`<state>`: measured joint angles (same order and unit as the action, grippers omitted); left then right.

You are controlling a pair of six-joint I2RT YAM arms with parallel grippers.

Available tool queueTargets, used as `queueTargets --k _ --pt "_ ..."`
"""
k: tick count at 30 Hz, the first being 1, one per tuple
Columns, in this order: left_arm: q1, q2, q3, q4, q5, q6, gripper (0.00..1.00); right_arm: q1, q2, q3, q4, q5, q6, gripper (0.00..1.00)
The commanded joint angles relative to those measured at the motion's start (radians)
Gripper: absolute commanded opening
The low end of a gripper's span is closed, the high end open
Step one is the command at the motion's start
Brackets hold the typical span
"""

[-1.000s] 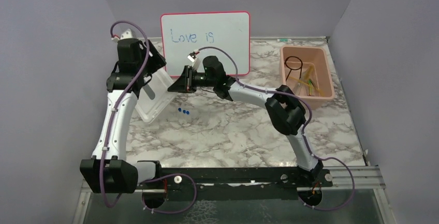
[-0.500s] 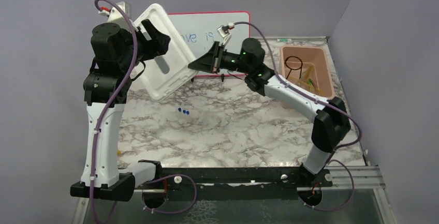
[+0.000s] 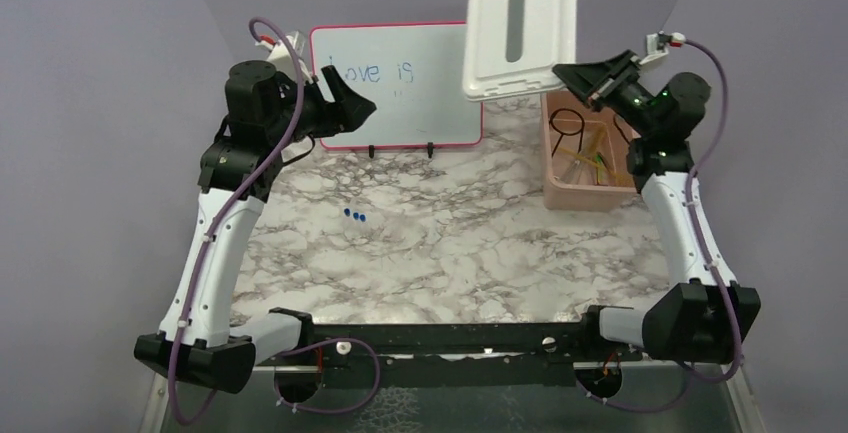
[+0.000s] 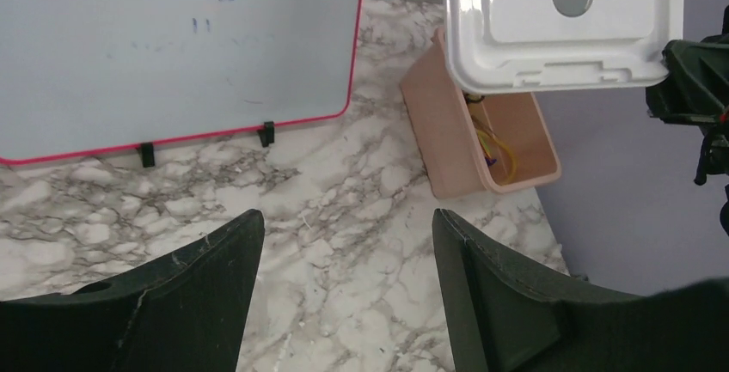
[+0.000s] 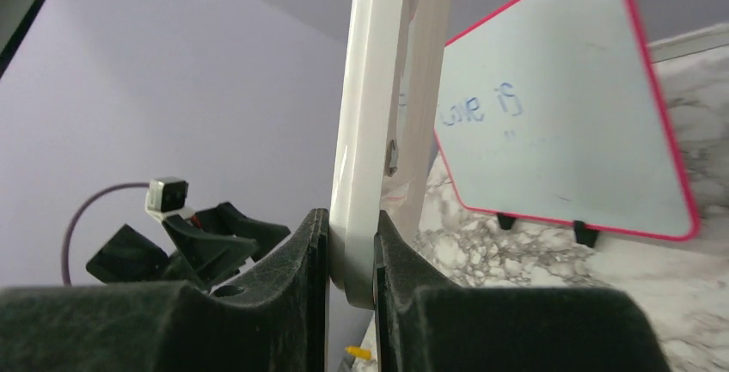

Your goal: Organize the chemistry lab equipment

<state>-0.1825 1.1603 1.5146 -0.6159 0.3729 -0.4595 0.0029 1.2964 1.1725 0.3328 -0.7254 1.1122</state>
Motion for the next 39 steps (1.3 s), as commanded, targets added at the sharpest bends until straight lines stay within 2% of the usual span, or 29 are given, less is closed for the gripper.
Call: queueTargets --k 1,4,9,19,23,27,32,39 --pt "-0.077 0.006 -0.083 0.177 0.054 -0.074 0.74 -0.206 -0.098 -0.070 -0.086 -0.153 0.057 0.01" --pt "-0.141 0.029 -0.137 0.267 0.042 -0.105 0.74 -0.360 -0.116 -0.162 -0.060 -0.248 0.148 0.01" --pt "-0.234 0.111 -0.154 0.351 0.019 -0.139 0.74 -0.511 -0.139 -0.290 -0.070 -0.334 0.211 0.01" --pt "-0.371 0.341 -0.036 0.481 0.025 -0.194 0.74 -0.682 -0.109 -0.311 -0.331 -0.392 0.041 0.00" --pt "-0.399 0.452 0.032 0.550 0.033 -0.221 0.74 -0.711 -0.080 -0.295 -0.432 -0.407 -0.032 0.01" --pt "-0.443 0.538 0.051 0.588 -0.109 -0.225 0.73 -0.722 -0.096 -0.287 -0.565 -0.343 -0.126 0.06" --pt "-0.495 0.668 0.097 0.666 -0.071 -0.259 0.73 -0.745 -0.090 -0.318 -0.650 -0.265 -0.219 0.17" --pt "-0.551 0.847 0.249 0.621 -0.014 -0.286 0.73 -0.778 -0.088 -0.347 -0.688 -0.193 -0.297 0.20"
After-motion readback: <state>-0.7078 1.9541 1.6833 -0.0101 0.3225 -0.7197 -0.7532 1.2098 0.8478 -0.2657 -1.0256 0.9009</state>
